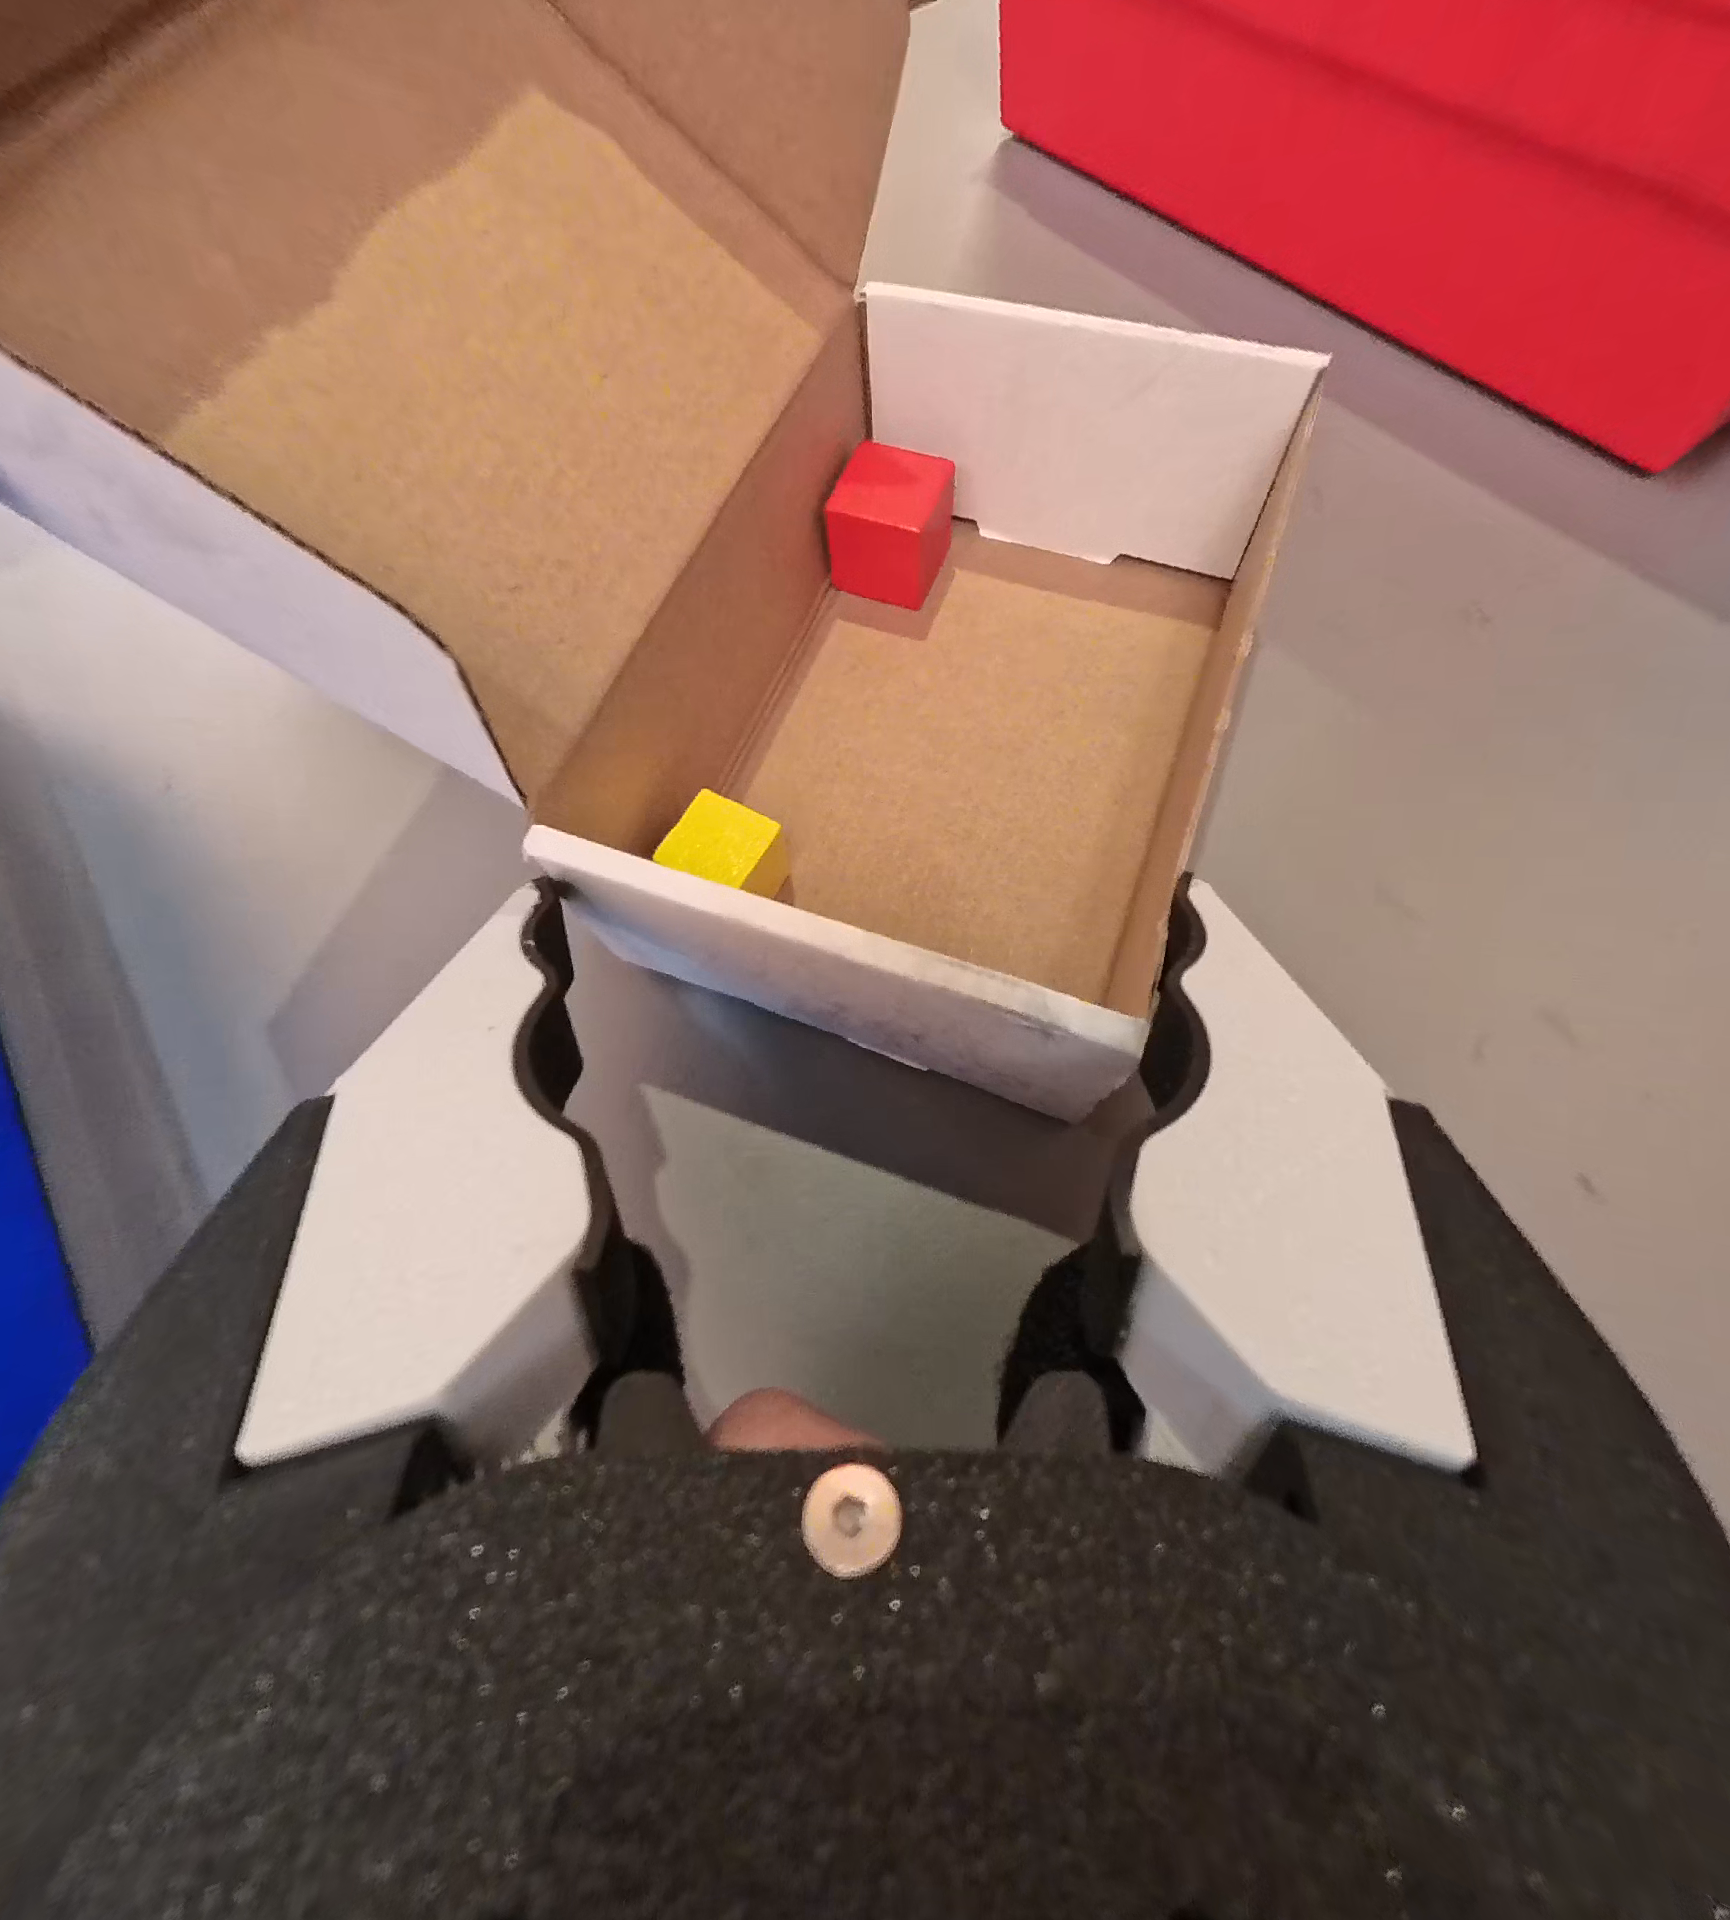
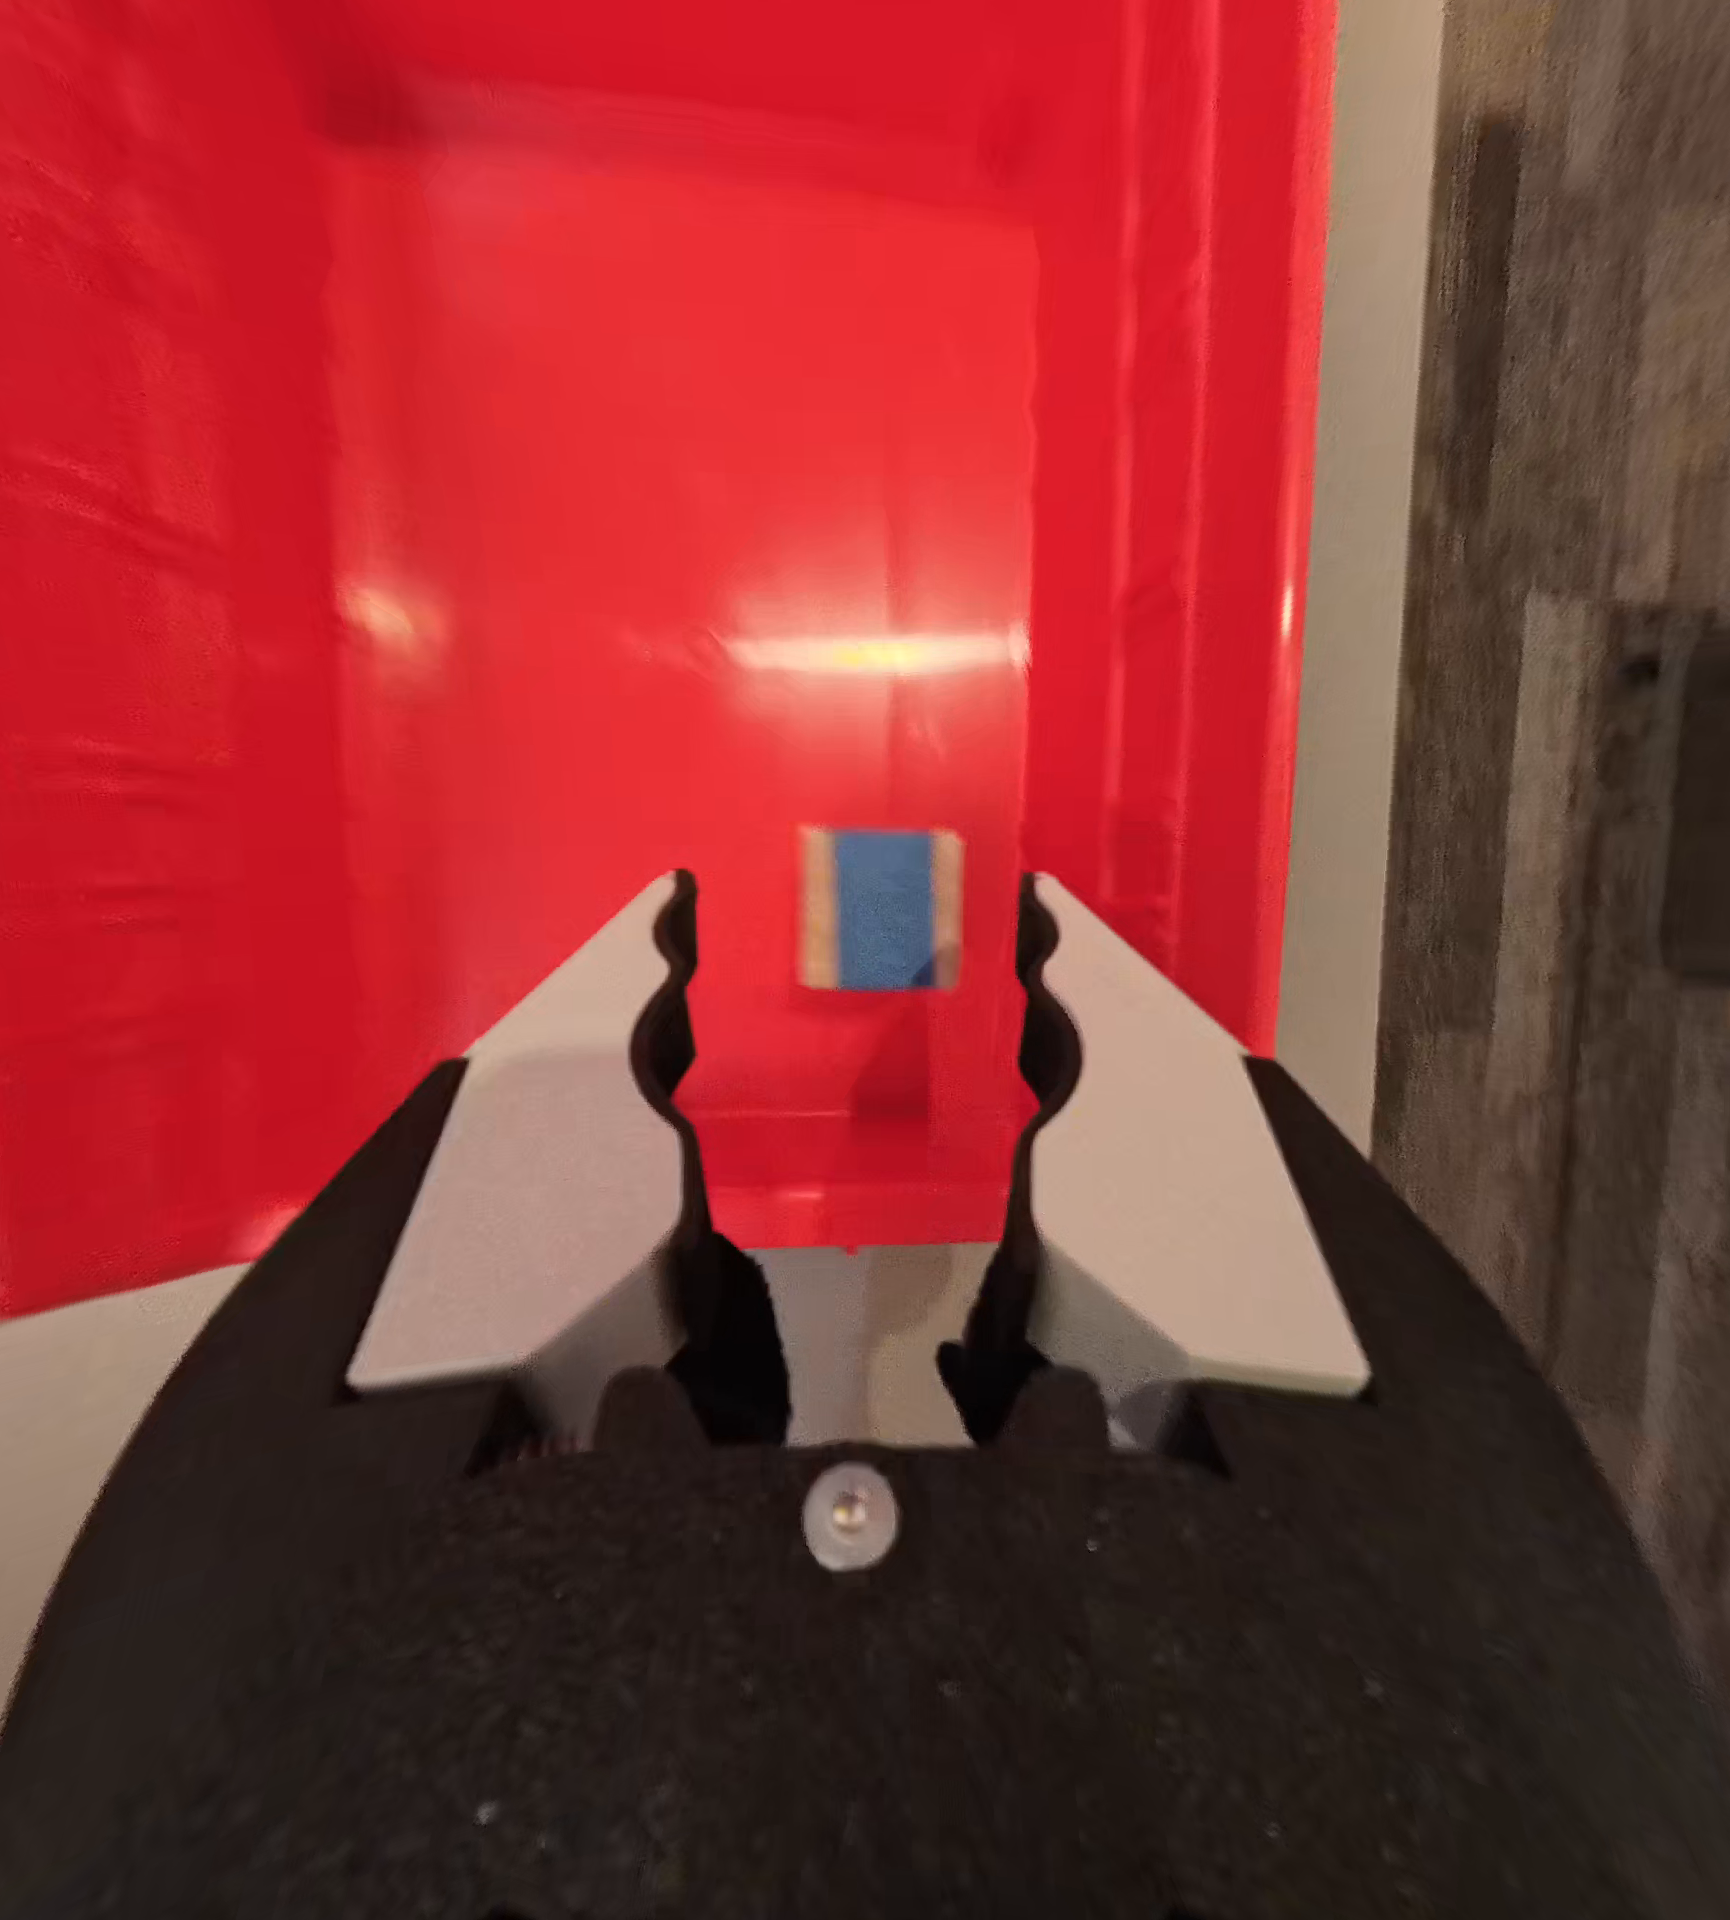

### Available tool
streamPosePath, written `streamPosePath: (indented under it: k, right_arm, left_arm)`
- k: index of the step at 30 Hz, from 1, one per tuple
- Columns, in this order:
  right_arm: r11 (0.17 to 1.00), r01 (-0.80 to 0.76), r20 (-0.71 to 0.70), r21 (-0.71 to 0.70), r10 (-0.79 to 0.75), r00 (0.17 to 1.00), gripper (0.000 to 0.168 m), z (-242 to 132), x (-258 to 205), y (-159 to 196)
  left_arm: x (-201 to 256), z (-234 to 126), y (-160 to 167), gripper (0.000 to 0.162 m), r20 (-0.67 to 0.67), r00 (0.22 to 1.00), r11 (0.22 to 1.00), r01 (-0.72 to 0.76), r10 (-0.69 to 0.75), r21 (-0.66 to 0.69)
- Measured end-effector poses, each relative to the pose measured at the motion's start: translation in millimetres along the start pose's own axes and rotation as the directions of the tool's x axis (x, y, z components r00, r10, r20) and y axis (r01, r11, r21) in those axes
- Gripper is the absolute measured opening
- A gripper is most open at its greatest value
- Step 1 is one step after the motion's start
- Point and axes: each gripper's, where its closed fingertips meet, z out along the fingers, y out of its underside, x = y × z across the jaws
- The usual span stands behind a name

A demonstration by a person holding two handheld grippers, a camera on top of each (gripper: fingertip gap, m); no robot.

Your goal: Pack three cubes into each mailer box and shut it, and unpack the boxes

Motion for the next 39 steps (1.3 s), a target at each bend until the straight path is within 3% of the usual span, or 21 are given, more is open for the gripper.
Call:
streamPosePath:
  k: [3, 6, 8, 12, 16, 18, 23, 27, 28, 29, 36, 37, 39]
  right_arm:
    - [0.955, 0.066, 0.207, 0.290, -0.130, 0.970, 0.060, -64.7, -78.1, -53.7]
    - [0.910, 0.153, 0.394, 0.385, -0.312, 0.865, 0.060, -95.7, -180.9, -57.0]
    - [0.900, 0.237, 0.436, 0.365, -0.391, 0.811, 0.059, -83.5, -236.3, -42.3]
    - [0.867, 0.428, 0.361, 0.256, -0.496, 0.790, 0.057, -29.3, -292.7, -8.5]
    - [0.829, 0.542, 0.312, 0.140, -0.556, 0.770, 0.057, 4.4, -310.8, 17.9]
    - [0.837, 0.537, 0.291, 0.109, -0.543, 0.788, 0.047, 12.6, -312.0, 19.7]
    - [0.846, 0.523, 0.202, 0.099, -0.532, 0.822, 0.031, 23.3, -310.7, 12.5]
    - [0.802, 0.588, 0.159, 0.106, -0.597, 0.786, 0.022, 21.8, -307.7, 12.7]
    - [0.800, 0.585, 0.175, 0.134, -0.600, 0.780, 0.003, 15.6, -309.7, 10.3]
    - [0.801, 0.572, 0.203, 0.176, -0.598, 0.775, 0.000, 5.0, -312.9, 6.4]
    - [0.810, 0.533, 0.359, 0.244, -0.586, 0.727, 0.000, -46.9, -313.4, 3.7]
    - [0.798, 0.544, 0.361, 0.259, -0.602, 0.712, 0.005, -48.0, -314.8, 4.7]
    - [0.760, 0.594, 0.292, 0.266, -0.650, 0.701, 0.034, -36.1, -313.1, 4.0]
  left_arm:
    - [0.4, -1.3, 0.7, 0.110, -0.010, 1.000, 1.000, -0.006, 0.006, 0.002]
    - [1.9, -5.3, 3.3, 0.110, -0.011, 1.000, 1.000, -0.009, 0.009, -0.010]
    - [4.7, -9.6, 6.1, 0.110, -0.006, 1.000, 1.000, -0.006, 0.005, -0.016]
    - [15.2, -19.9, 11.9, 0.110, -0.009, 1.000, 1.000, -0.008, 0.008, -0.015]
    - [21.3, -27.7, 16.7, 0.110, 0.006, 1.000, 1.000, 0.005, -0.004, -0.024]
    - [22.7, -29.0, 17.5, 0.110, 0.013, 1.000, 1.000, 0.006, -0.006, -0.024]
    - [23.0, -28.7, 17.1, 0.109, 0.016, 1.000, 1.000, 0.018, -0.018, -0.011]
    - [22.8, -28.6, 17.3, 0.109, 0.022, 1.000, 1.000, 0.017, -0.017, -0.018]
    - [22.6, -28.3, 17.2, 0.110, 0.022, 1.000, 1.000, 0.017, -0.017, -0.019]
    - [22.4, -27.8, 16.9, 0.110, 0.022, 1.000, 1.000, 0.015, -0.015, -0.019]
    - [19.6, -23.5, 14.2, 0.110, 0.020, 1.000, 1.000, 0.015, -0.015, -0.021]
    - [19.8, -23.3, 14.1, 0.110, 0.018, 1.000, 1.000, 0.012, -0.012, -0.019]
    - [20.0, -23.5, 14.1, 0.110, 0.006, 1.000, 1.000, 0.001, -0.001, -0.011]
